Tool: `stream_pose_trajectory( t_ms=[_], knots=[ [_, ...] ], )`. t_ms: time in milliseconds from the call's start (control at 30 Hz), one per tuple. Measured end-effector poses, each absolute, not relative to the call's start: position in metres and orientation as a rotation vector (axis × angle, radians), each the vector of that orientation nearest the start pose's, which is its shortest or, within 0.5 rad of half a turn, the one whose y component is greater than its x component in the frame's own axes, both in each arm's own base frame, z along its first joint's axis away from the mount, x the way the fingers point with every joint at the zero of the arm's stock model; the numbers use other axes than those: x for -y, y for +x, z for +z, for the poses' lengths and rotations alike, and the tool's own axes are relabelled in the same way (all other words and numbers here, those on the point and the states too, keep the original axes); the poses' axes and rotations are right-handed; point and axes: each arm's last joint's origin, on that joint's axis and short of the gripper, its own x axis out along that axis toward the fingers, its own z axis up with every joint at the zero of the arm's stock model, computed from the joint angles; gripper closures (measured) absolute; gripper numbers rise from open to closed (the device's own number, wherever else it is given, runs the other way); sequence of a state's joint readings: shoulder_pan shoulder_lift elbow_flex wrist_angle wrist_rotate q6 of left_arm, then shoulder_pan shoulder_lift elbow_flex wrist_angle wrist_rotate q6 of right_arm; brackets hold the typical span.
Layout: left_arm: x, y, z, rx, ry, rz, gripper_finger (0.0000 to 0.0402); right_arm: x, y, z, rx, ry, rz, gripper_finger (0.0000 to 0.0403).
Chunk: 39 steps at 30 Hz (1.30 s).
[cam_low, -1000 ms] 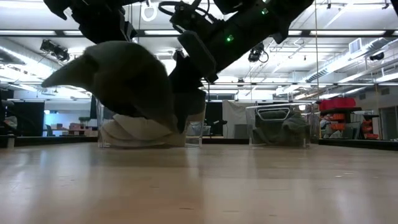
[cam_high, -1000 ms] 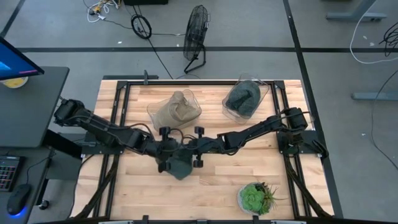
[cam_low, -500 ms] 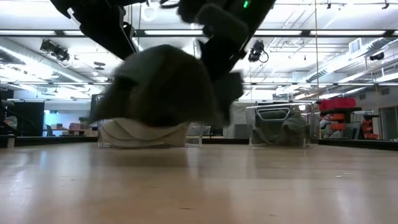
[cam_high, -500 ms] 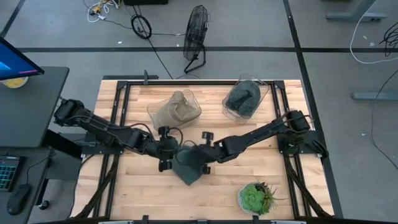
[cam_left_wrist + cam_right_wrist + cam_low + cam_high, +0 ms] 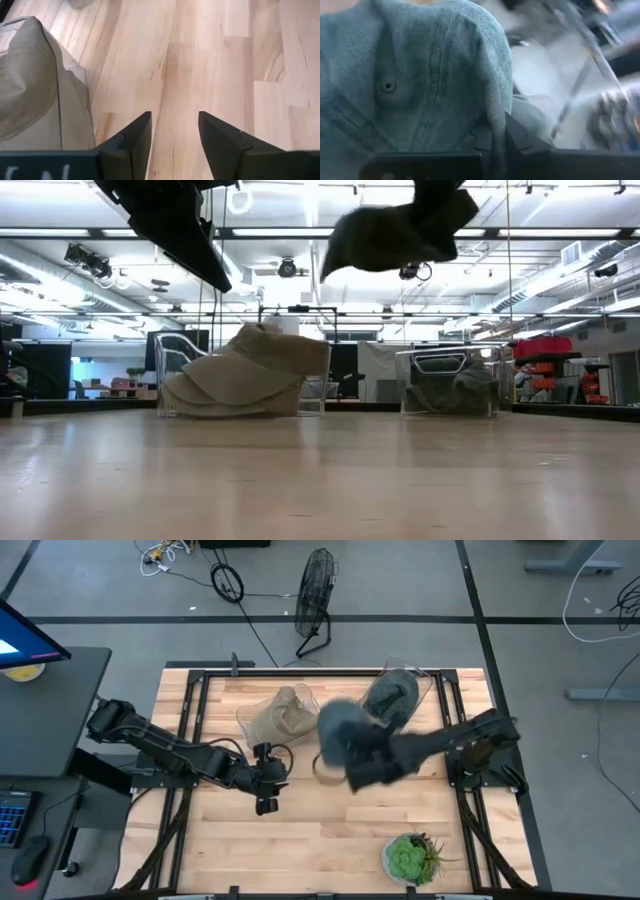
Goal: Pick & Place hat
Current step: Put the gray cap into the right transparent bin
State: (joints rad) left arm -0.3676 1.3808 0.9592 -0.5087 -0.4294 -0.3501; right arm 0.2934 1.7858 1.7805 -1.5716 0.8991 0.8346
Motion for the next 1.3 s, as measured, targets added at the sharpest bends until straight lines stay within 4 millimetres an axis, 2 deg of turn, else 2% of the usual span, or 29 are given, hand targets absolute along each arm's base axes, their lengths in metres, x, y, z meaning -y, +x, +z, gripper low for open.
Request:
stream_pose_trajectory(
  t_ms=[100,167,333,467,600,733,867,1033,1300],
  knots=[
    [0.087,0.261,0.242,-0.828,0.031,0.204,0.0236,-0.04,0.299,0.349,-0.875,-0.121,-1.043,0.039],
    [0.087,0.261,0.242,-0.826,0.03,0.204,0.0236,-0.017,0.287,0.355,-0.886,-0.104,-1.11,0.0391],
    [0.088,0.261,0.242,-0.823,0.024,0.205,0.0236,0.041,0.258,0.349,-0.862,0.102,-1.353,0.0391],
    [0.088,0.261,0.242,-0.822,0.024,0.205,0.0236,0.079,0.243,0.32,-0.964,0.271,-1.473,0.039],
    [0.088,0.261,0.242,-0.82,0.023,0.205,0.0236,0.104,0.233,0.286,-1.033,0.33,-1.546,0.0389],
    [0.088,0.261,0.242,-0.818,0.022,0.205,0.0236,0.12,0.229,0.254,-1.036,0.448,-1.551,0.0388],
    [0.088,0.262,0.243,-0.812,0.02,0.205,0.0236,0.129,0.226,0.234,-1.042,0.537,-1.518,0.0384],
    [0.088,0.262,0.243,-0.812,0.02,0.206,0.0236,0.127,0.228,0.227,-1.09,0.629,-1.412,0.0356],
    [0.088,0.262,0.243,-0.812,0.021,0.207,0.0236,0.116,0.233,0.227,-1.199,0.517,-1.261,0.0298]
  ],
)
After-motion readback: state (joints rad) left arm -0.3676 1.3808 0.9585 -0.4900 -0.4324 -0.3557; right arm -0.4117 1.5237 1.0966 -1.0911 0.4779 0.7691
